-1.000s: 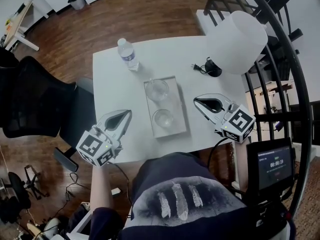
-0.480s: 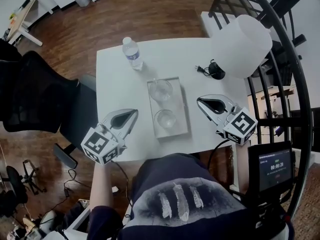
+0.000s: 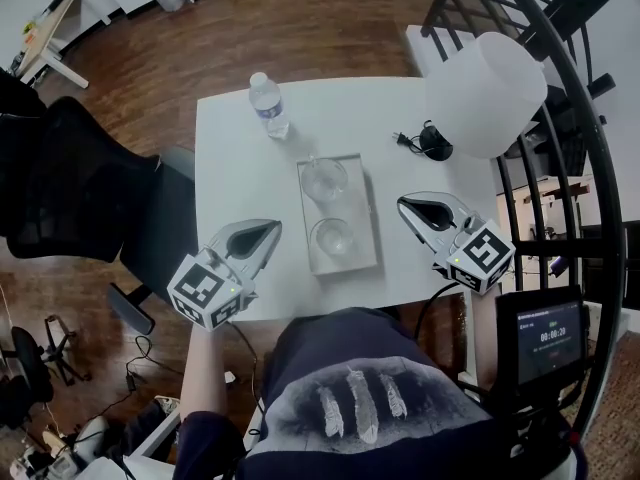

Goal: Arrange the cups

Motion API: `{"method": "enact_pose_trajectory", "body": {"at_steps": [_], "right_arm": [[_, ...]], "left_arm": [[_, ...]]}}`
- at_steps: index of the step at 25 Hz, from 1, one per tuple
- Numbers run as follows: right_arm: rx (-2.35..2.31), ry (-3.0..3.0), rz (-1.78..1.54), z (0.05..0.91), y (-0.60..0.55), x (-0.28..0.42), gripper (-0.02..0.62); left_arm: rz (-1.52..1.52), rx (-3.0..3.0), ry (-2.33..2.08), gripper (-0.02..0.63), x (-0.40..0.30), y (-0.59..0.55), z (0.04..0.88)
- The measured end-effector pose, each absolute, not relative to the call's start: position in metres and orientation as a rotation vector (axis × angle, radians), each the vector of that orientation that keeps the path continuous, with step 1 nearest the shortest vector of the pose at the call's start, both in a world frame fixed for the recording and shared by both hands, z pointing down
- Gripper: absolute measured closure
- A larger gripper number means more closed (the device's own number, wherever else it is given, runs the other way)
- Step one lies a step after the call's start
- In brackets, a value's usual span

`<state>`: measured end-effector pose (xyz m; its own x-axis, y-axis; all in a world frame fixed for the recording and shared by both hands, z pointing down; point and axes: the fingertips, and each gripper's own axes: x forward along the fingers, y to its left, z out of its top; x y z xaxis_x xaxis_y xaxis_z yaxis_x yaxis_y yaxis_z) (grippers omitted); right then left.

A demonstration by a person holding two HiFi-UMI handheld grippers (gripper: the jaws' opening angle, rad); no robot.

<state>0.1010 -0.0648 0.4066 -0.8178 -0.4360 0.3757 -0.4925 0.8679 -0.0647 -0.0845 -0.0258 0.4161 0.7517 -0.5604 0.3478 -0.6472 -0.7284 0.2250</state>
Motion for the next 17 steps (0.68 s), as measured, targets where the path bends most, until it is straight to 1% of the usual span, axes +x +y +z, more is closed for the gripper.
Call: {"method": "enact_pose_trajectory", "body": {"at_steps": [17], "right_arm": [[0.726,-2.693,0.201,0.4068,-0.0667,0.1051,0.592]], "left_arm": [[0.426,2.616,-0.915,0.592,-0.0783,-0.0179,0.4253]]}}
